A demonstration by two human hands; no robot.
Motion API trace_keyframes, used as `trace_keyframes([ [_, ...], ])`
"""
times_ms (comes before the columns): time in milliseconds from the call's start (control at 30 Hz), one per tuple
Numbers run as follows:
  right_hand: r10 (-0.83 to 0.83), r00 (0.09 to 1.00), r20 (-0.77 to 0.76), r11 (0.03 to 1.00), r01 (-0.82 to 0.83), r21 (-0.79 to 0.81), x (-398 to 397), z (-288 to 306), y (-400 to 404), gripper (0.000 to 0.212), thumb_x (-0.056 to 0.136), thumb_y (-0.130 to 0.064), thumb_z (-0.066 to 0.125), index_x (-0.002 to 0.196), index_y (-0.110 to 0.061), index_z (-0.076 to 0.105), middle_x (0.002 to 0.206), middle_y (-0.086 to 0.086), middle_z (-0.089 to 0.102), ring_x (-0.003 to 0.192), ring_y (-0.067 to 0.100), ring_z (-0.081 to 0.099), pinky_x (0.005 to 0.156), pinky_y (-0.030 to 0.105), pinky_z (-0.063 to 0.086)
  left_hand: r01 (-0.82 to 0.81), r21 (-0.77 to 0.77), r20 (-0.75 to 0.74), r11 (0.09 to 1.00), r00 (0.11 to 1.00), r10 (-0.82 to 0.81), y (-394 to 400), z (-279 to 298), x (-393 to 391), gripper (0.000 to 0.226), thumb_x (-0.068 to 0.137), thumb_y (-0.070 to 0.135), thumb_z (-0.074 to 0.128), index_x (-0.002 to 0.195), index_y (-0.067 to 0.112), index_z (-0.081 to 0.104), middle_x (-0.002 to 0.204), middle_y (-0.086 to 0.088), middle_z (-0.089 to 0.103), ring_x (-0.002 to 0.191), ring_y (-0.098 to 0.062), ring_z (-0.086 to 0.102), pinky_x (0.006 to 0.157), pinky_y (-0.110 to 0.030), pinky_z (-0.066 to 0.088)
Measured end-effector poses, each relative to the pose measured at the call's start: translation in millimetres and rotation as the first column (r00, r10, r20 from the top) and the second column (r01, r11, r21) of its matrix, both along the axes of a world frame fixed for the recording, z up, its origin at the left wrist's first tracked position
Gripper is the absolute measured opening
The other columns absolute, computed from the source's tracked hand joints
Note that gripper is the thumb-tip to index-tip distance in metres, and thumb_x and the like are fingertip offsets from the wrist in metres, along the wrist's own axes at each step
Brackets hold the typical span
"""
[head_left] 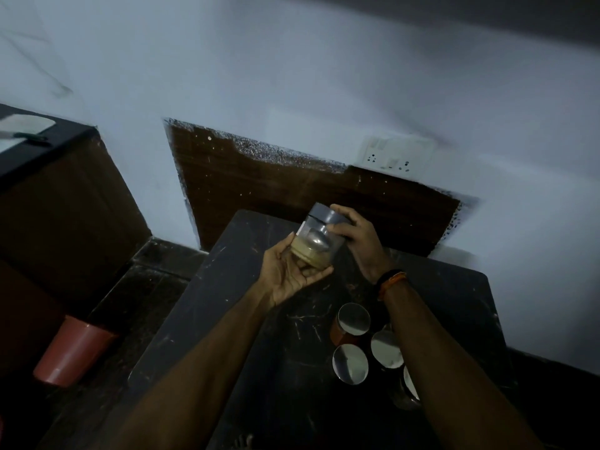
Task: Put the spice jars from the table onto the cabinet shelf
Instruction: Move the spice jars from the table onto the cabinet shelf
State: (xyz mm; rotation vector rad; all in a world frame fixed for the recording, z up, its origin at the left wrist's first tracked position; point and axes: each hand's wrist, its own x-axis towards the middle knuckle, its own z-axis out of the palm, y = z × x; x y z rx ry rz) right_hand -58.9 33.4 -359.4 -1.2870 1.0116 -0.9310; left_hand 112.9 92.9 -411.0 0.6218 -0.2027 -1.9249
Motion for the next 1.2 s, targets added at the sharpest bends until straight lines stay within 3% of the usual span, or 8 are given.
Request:
trace_keyframes([
  [167,-0.116,0.983,0.143,0.993,0.118,-0.005,6,30,-11,0.076,0.078,-0.033,0.076,0.146,-0.018,0.044,0.136,0.010,0.057,0.115,0.025,0.065,0.095,0.042,0.056,-0.071,-0.102,-0.027,0.992,0.997,0.069,-14,37,-14,0.055,0.096,0.028,0.058,0.140,-0.002,0.046,0.140,-0.032,0.052,0.128,-0.050,0.051,0.109,-0.067,0.035],
  [333,-0.134,0.965,0.223,0.982,0.160,-0.101,8,77,-28,0.053,0.093,-0.020,0.065,0.143,-0.015,0.047,0.136,0.011,0.059,0.117,0.027,0.064,0.096,0.044,0.055,-0.129,-0.261,0.025,0.957,0.990,0.141,-31,86,-19,0.056,0.093,0.019,0.061,0.143,-0.001,0.045,0.143,-0.032,0.046,0.128,-0.052,0.050,0.107,-0.069,0.037],
  [400,-0.147,0.957,0.251,0.975,0.183,-0.127,9,98,-33,0.051,0.096,-0.019,0.060,0.145,-0.015,0.046,0.136,0.010,0.058,0.117,0.026,0.063,0.091,0.038,0.057,-0.133,-0.346,0.082,0.929,0.982,0.172,-39,105,-19,0.054,0.093,0.016,0.060,0.144,0.003,0.045,0.140,-0.030,0.049,0.129,-0.051,0.049,0.107,-0.067,0.038],
  [500,-0.154,0.956,0.251,0.967,0.198,-0.162,12,125,-38,0.052,0.094,-0.029,0.059,0.144,-0.018,0.048,0.135,0.009,0.060,0.116,0.026,0.063,0.086,0.035,0.056,-0.107,-0.471,0.176,0.875,0.961,0.212,-49,130,-18,0.055,0.091,0.011,0.063,0.143,0.010,0.047,0.142,-0.027,0.049,0.129,-0.046,0.051,0.106,-0.064,0.041],
  [633,-0.149,0.961,0.232,0.947,0.207,-0.247,16,156,-41,0.057,0.084,-0.047,0.068,0.132,-0.019,0.056,0.127,0.009,0.065,0.113,0.031,0.065,0.093,0.047,0.057,-0.092,-0.540,0.309,0.837,0.903,0.298,-59,161,-19,0.059,0.085,0.006,0.073,0.139,0.016,0.052,0.137,-0.022,0.055,0.121,-0.040,0.061,0.100,-0.059,0.050],
  [767,-0.140,0.950,0.277,0.929,0.223,-0.295,10,180,-43,0.054,0.087,-0.045,0.068,0.132,-0.018,0.056,0.126,0.009,0.066,0.112,0.029,0.066,0.083,0.038,0.060,-0.062,-0.592,0.371,0.804,0.864,0.340,-62,189,-20,0.059,0.082,0.015,0.078,0.136,0.022,0.055,0.129,-0.023,0.062,0.117,-0.040,0.064,0.098,-0.058,0.051],
  [933,-0.081,0.937,0.339,0.922,0.199,-0.332,0,212,-49,0.055,0.087,-0.042,0.068,0.132,-0.013,0.058,0.129,0.016,0.064,0.118,0.037,0.062,0.097,0.061,0.051,-0.010,-0.601,0.415,0.799,0.851,0.323,-70,231,-15,0.042,0.094,0.039,0.064,0.130,0.019,0.058,0.133,-0.020,0.060,0.119,-0.039,0.062,0.097,-0.058,0.053],
  [1200,0.004,0.925,0.380,0.892,0.169,-0.419,-7,268,-47,0.051,0.088,-0.036,0.069,0.128,-0.005,0.060,0.128,0.024,0.063,0.118,0.043,0.060,0.099,0.067,0.046,0.142,-0.672,0.547,0.727,0.757,0.357,-83,305,-15,0.048,0.091,0.044,0.067,0.126,0.011,0.061,0.128,-0.021,0.062,0.112,-0.041,0.066,0.090,-0.057,0.056],
])
